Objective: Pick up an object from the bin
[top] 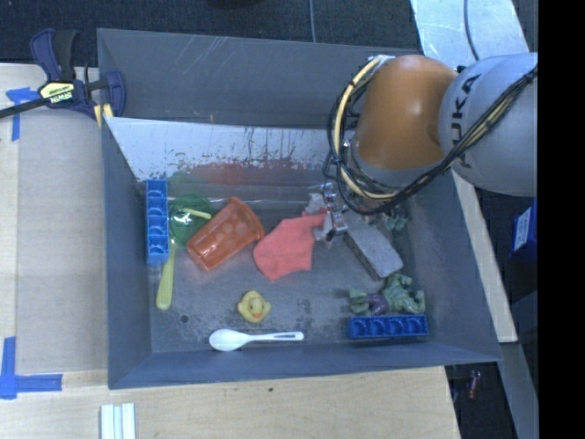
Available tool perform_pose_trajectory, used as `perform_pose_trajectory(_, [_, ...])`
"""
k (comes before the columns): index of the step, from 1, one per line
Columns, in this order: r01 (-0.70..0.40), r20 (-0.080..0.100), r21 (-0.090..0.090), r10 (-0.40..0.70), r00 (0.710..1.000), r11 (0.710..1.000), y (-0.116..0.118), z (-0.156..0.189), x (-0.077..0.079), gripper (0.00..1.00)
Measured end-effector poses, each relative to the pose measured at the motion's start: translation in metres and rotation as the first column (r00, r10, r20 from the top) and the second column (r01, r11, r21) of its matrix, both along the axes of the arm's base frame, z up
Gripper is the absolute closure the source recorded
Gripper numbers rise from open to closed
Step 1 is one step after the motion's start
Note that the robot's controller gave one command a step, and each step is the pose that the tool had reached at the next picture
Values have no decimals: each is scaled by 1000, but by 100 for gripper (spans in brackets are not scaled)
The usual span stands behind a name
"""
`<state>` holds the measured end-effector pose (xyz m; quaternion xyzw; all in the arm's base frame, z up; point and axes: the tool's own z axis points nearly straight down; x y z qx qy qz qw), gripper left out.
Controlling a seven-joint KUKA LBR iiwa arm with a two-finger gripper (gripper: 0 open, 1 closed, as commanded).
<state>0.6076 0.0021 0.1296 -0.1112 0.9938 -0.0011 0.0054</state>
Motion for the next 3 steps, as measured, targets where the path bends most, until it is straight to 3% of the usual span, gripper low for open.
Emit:
perform_pose_trajectory(1, [-31, 2, 0, 31, 1000, 1000, 6, 30, -6, 100])
perform_pose_trajectory(2, [-158, 12, -4, 158, 987, 987, 23, 53, -6, 100])
perform_pose_trajectory(3, [-165, 1, -1, 165, 986, 986, 23, 92, -12, 100])
